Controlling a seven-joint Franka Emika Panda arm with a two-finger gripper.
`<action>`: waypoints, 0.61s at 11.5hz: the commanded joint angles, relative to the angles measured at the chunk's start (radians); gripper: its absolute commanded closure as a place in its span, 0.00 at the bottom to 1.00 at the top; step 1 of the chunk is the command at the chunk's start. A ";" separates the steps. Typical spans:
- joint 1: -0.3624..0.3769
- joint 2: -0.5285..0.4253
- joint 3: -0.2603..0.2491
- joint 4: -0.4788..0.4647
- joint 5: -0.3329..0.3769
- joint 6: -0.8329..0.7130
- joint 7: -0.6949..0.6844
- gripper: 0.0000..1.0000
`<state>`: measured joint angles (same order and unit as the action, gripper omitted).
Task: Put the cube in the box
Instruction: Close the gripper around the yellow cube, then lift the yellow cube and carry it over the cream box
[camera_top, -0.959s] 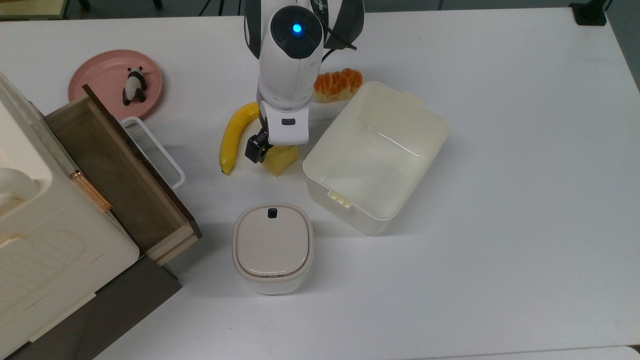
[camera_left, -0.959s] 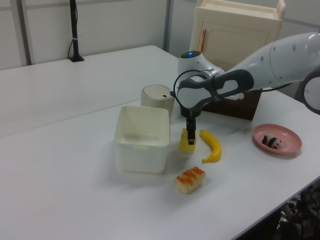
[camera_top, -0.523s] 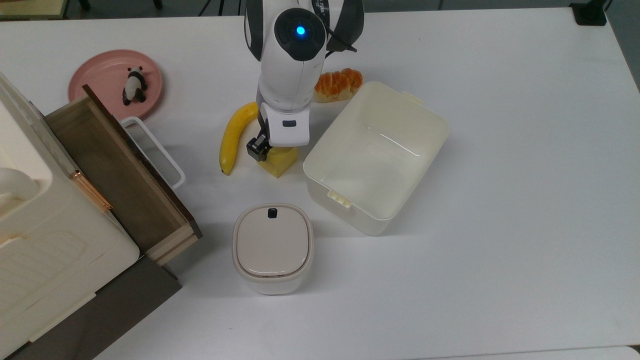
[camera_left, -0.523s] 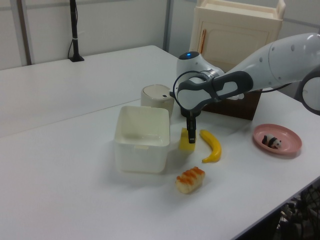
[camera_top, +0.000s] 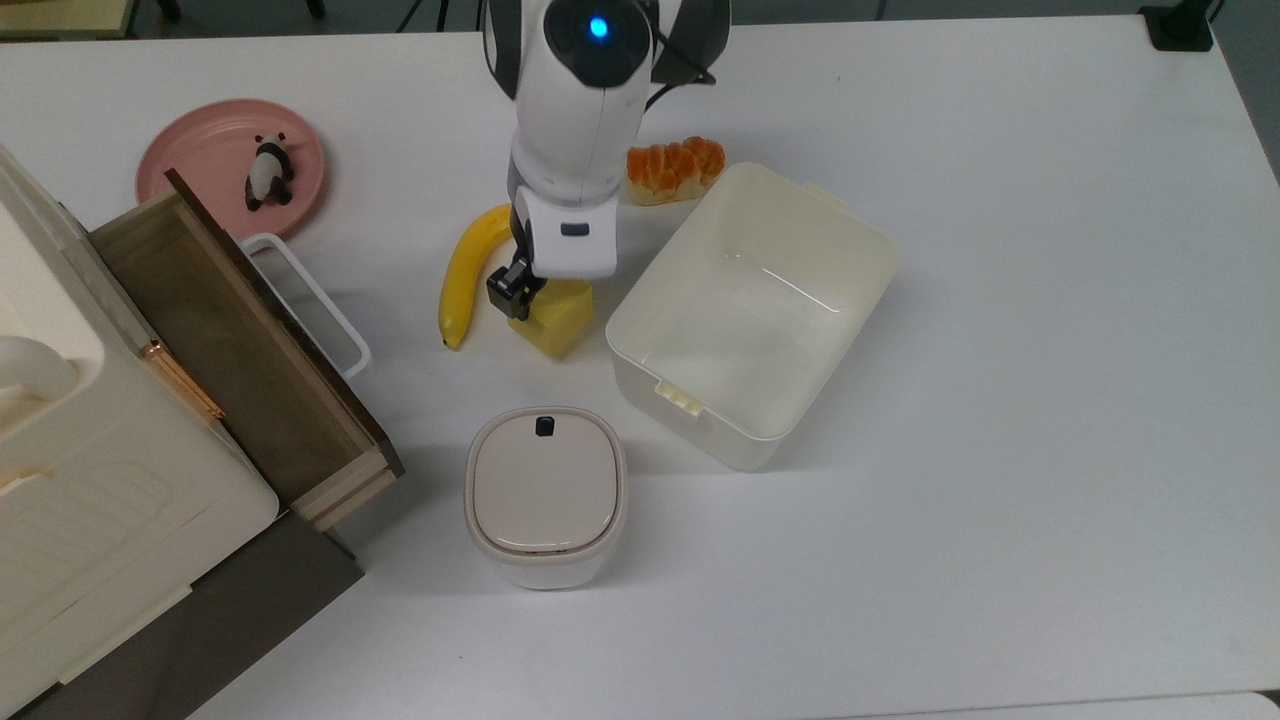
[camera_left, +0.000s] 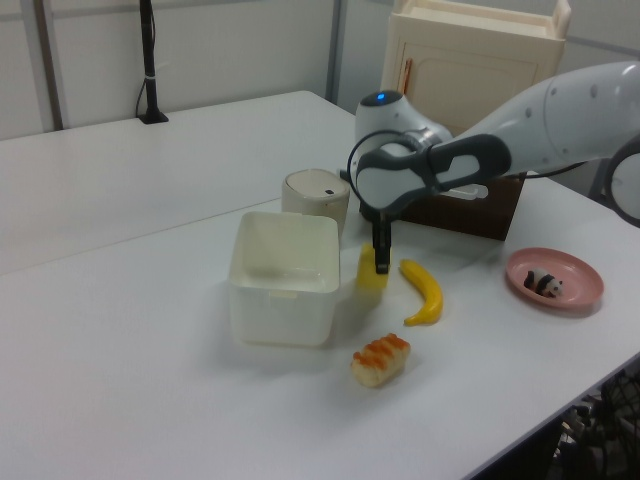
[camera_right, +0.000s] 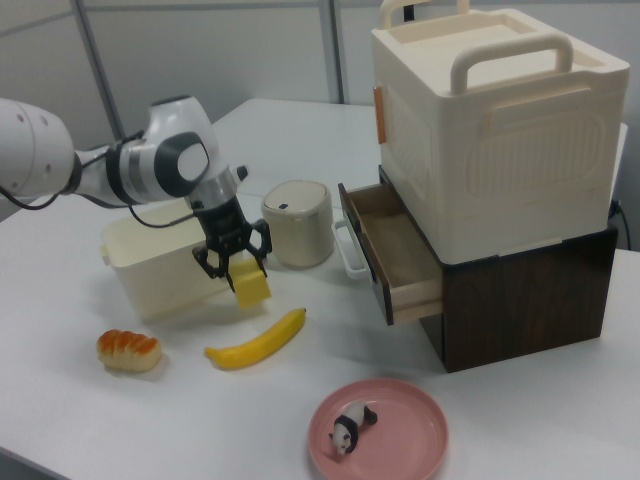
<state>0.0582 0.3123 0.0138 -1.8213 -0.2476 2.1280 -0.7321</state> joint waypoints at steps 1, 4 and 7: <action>0.002 -0.102 -0.005 -0.032 -0.004 -0.011 0.023 0.65; 0.011 -0.168 -0.006 -0.027 0.027 -0.036 0.033 0.64; 0.035 -0.185 -0.003 0.015 0.053 -0.039 0.028 0.64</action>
<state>0.0664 0.1601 0.0139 -1.8205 -0.2366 2.1105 -0.7188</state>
